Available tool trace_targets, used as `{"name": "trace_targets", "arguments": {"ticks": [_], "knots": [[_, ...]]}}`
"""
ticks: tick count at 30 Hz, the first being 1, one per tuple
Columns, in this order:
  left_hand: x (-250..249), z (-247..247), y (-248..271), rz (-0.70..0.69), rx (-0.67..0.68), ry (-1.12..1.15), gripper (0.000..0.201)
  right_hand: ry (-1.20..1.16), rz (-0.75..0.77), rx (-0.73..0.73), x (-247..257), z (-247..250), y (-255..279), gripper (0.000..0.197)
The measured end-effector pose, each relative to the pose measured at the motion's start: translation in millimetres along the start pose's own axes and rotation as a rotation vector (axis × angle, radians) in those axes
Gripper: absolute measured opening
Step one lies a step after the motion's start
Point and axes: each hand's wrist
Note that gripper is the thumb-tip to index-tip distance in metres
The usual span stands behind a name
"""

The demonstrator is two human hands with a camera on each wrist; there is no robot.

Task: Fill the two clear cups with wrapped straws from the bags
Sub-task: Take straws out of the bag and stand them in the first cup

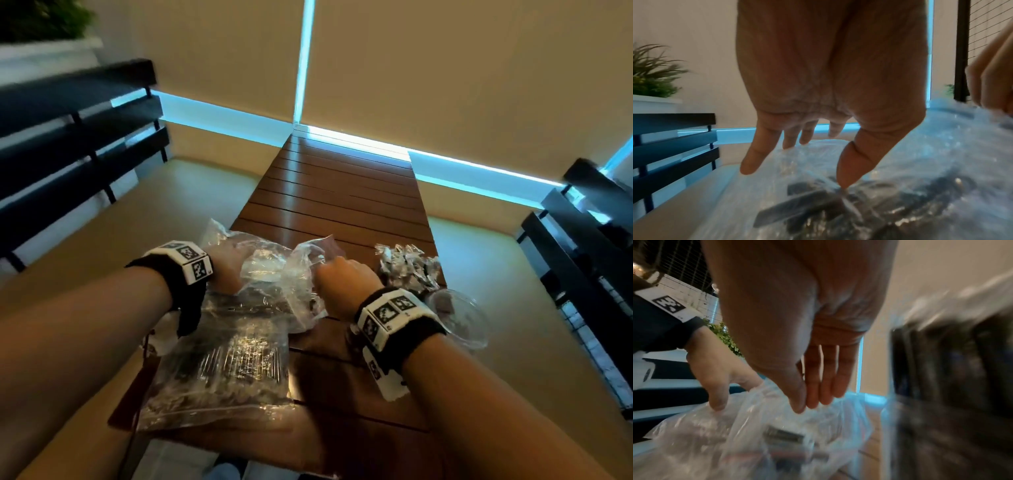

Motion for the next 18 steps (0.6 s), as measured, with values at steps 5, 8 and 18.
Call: {"name": "trace_targets", "arguments": {"ticks": [5, 8, 18], "knots": [[19.1, -17.0, -0.7, -0.013, -0.021, 0.075, 0.085, -0.144, -0.124, 0.202, 14.1, -34.1, -28.2, 0.035], [30.7, -26.4, 4.1, 0.017, 0.007, 0.132, 0.091, -0.264, -0.194, 0.188, 15.6, -51.4, -42.3, 0.055], [52.4, -25.1, -1.8, 0.033, 0.044, 0.200, 0.069, -0.107, 0.054, -0.010, 38.2, -55.6, -58.3, 0.075]]}}
Point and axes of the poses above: each hand's wrist, its own y-axis away from the middle knuckle, its own z-axis out of the back of the hand, x = y × z, and after that the axes turned 12 degrees about -z, right-handed
